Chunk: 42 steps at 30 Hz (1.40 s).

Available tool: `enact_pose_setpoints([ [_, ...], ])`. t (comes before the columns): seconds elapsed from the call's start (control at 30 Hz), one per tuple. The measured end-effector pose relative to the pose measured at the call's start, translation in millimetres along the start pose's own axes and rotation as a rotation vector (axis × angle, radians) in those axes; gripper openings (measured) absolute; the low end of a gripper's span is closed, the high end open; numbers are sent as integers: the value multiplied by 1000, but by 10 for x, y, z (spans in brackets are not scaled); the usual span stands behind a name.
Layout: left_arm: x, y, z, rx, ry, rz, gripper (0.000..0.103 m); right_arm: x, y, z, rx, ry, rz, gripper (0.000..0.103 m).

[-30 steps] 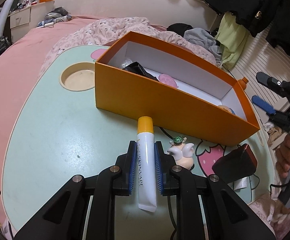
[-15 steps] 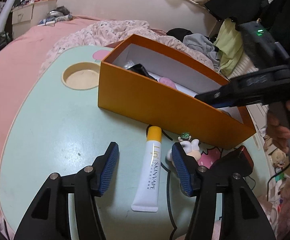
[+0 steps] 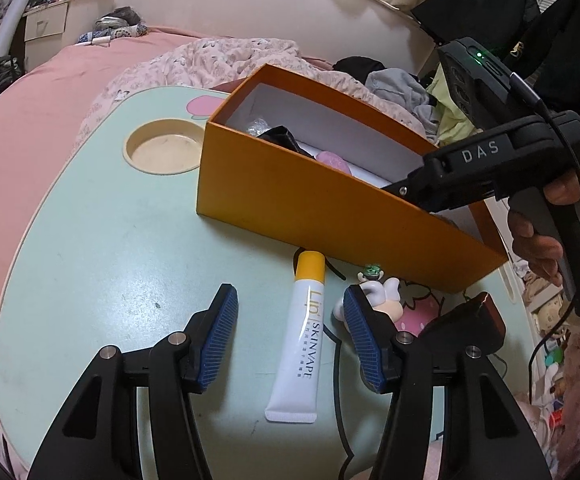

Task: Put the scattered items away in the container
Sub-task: 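Grasp the brown card box with the right gripper, place it on the table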

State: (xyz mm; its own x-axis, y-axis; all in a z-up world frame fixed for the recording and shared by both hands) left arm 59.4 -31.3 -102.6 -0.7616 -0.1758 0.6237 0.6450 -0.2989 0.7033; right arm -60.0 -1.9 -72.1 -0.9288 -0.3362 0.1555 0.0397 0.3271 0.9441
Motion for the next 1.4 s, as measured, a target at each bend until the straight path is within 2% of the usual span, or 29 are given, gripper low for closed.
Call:
enact_pose_setpoints([
  [0.13,-7,-2,-6,-1,2,1,56,41,107,52,-115,-4,81,47],
  [0.2,-11,-3,-10,0,1,1,56,68,183,85,-197,-7,134,40],
  [0.23,-11,-1,-11,-1,2,1,56,78,217,91,-207,-6,155,39],
  [0.37,-11,-2,-6,-1,4,1,56,50,303,119,-73,-8,146,42],
  [0.43,-7,-2,-3,-1,3,1,56,21,309,130,-94,-3,136,53],
  [0.6,-11,0,1,-1,4,1,56,43,156,140,-127,-27,105,57],
  [0.7,-13,0,4,-1,5,2,56,84,100,148,-197,-19,67,59],
  [0.77,-14,4,3,-2,5,2,56,68,69,79,-265,20,89,51],
  [0.8,-13,3,2,0,5,2,56,65,58,42,-303,37,102,41],
  [0.83,-11,9,9,-1,5,3,56,67,61,23,-305,39,113,41],
  [0.93,-10,9,12,-2,6,2,56,63,187,-11,-249,19,176,41],
  [1.03,-9,13,12,-2,5,1,56,-3,503,-65,-179,-6,289,41],
  [1.1,-8,13,9,-2,5,2,56,-166,761,-124,-124,-7,366,41],
  [1.2,-11,13,15,-1,5,2,56,-409,1020,-252,-58,9,437,41],
  [1.33,-10,10,21,0,4,2,56,-916,1073,-332,95,-11,423,41],
  [1.4,-16,14,19,3,2,2,56,-1068,941,-395,132,-3,398,41],
])
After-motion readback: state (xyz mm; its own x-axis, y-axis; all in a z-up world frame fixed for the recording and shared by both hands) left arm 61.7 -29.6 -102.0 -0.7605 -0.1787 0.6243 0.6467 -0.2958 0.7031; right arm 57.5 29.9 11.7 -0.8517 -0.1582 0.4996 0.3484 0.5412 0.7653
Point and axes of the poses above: each gripper's, at about its wrist camera, not at the fingertips, and y roughly against the way its jaws point, z to its right, x to its top, the point moved 4 cm from there along -y, roughly the way its jaws point, and after that the axes turned 3 degrees about -y, right-handed, at the moved point
